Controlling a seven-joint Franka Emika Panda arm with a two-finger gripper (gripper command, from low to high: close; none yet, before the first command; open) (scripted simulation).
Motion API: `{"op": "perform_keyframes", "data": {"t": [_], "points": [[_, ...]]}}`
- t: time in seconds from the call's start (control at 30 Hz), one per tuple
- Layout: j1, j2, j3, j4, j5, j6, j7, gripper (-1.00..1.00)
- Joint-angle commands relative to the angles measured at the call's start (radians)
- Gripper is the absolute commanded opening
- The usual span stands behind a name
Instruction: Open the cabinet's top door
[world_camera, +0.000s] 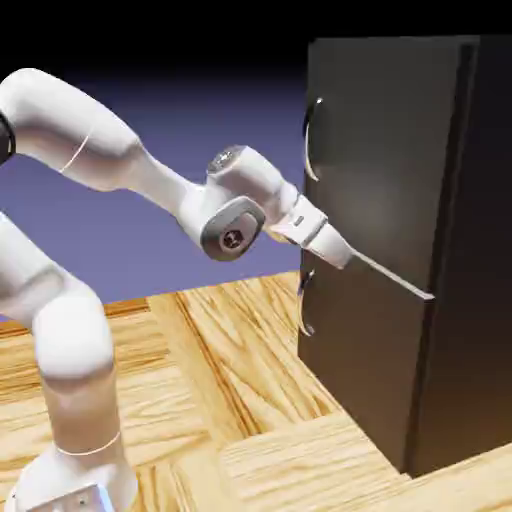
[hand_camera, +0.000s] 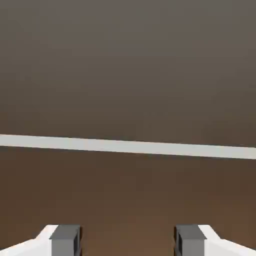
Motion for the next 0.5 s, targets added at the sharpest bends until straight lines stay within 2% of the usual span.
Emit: {"op": "perform_keyframes", "data": {"t": [0.0,0.47], "points": [[-0.017,-0.015,0.023,0.008,0.042,-0.001,0.044,0.0],[-0.257,-0.226,0.338,0.118,0.635,-0.022,0.653,0.0]]}}
